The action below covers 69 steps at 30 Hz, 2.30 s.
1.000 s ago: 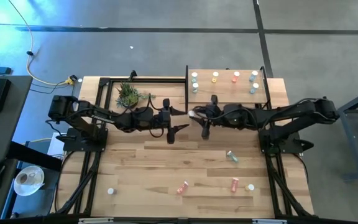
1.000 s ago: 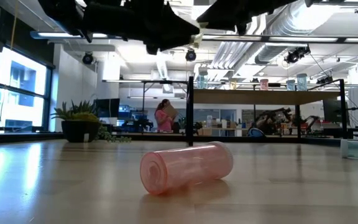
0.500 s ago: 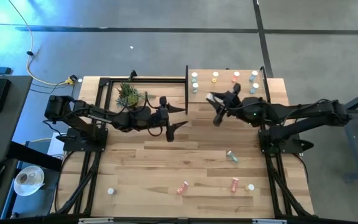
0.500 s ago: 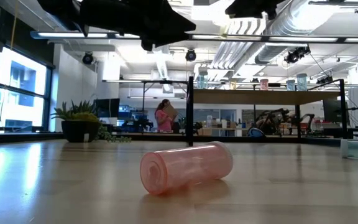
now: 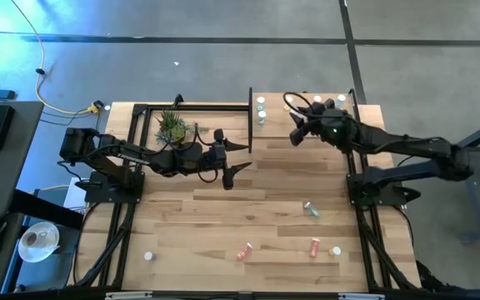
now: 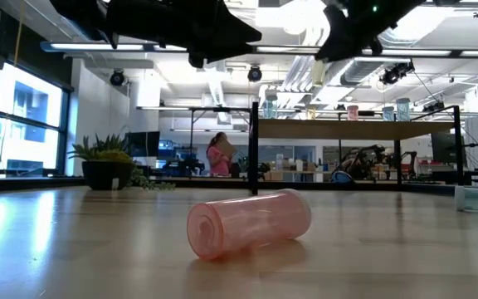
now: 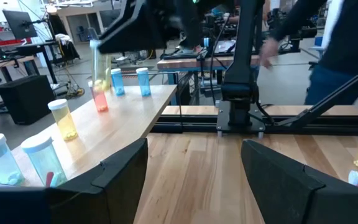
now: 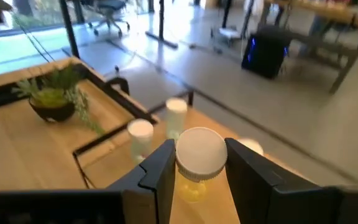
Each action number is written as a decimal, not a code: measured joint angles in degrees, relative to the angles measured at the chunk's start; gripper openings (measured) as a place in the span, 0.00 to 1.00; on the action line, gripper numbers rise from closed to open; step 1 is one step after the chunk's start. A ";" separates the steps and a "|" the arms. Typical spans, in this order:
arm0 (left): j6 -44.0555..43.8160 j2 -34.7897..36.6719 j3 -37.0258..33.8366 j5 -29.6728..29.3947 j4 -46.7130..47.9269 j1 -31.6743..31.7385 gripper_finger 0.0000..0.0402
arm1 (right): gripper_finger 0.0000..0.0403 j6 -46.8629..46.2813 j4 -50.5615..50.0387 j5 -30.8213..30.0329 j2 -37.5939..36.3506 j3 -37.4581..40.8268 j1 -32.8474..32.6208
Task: Pick and place medicine bottles onto shelf by color
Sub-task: Put the yellow pill bottle aligned with the other yellow pill bottle on the shelf
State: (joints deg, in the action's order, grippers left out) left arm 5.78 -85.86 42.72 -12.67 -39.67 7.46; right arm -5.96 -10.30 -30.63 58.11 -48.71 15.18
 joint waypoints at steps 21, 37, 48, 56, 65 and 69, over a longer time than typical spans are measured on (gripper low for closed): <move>0.39 0.00 0.00 -0.16 0.89 0.00 0.62 | 0.29 -11.76 -3.22 5.65 10.27 -0.02 8.46; -2.25 0.00 0.00 0.03 1.67 -0.07 0.62 | 0.29 -10.54 -3.50 5.45 11.32 -0.07 8.43; -3.69 0.00 0.00 0.06 5.85 -2.64 0.62 | 0.30 -10.51 -3.43 5.38 11.61 -0.11 8.43; -3.67 -0.02 0.00 0.01 9.12 -4.38 0.62 | 0.30 -10.05 -3.56 5.22 11.61 -0.11 8.43; -3.65 -0.02 0.00 -0.04 10.35 -4.59 0.62 | 0.30 -11.32 -3.63 5.42 11.61 -0.11 8.43; -3.41 -0.02 0.00 -0.17 10.35 -4.57 0.62 | 0.30 -10.66 -3.65 5.67 11.61 -0.11 8.41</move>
State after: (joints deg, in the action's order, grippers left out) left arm 2.37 -85.89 42.72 -12.84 -29.32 2.90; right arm -16.63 -13.96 -24.96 69.71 -48.82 23.59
